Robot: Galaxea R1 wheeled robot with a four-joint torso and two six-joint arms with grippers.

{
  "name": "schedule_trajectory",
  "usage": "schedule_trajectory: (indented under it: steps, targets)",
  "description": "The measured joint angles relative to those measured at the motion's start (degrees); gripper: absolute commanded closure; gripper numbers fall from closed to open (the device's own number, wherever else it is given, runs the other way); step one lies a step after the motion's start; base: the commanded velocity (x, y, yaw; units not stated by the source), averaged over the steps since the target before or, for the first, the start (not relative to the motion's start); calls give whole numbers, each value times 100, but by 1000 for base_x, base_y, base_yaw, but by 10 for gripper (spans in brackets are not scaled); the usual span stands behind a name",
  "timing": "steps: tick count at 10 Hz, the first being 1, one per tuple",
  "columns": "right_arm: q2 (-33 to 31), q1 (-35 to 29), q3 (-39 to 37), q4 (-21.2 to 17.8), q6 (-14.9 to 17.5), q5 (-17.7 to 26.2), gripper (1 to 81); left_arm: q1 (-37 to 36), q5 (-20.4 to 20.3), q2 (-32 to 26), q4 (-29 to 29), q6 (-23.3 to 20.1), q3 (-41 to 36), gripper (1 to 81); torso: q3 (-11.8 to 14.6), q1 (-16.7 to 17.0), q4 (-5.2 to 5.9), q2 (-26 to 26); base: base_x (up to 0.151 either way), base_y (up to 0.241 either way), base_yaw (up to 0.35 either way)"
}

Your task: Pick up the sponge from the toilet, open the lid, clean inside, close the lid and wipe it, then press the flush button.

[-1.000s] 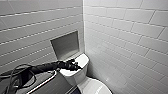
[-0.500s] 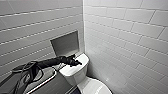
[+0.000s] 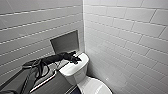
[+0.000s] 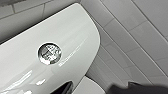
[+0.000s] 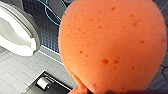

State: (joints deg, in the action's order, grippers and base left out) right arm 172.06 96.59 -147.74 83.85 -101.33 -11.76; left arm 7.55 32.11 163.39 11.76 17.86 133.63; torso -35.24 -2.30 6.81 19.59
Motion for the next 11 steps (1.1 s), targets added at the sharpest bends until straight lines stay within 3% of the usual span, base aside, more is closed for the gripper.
schedule_trajectory:
  steps: [5, 7, 8, 11]
  targets:
    - [11, -105, -22, -2, 1, -2, 811, -557, 243, 552, -188, 0, 864, 10, -625, -6, 0, -4, 0, 0, 0]
    - [13, -119, -22, -4, 1, -13, 811, -599, 258, 546, -286, 0, 931, 10, -697, -9, 0, -6, 0, 0, 0]
    - [13, -116, -22, -2, 1, -16, 811, -601, 300, 544, -297, 11, 945, 811, -688, -9, 0, -9, 0, 0, 0]
    - [16, -119, -22, -2, 1, -17, 811, -645, 317, 555, -369, 5, 1185, 811, -688, -11, -2, -9, 0, 0, 0]
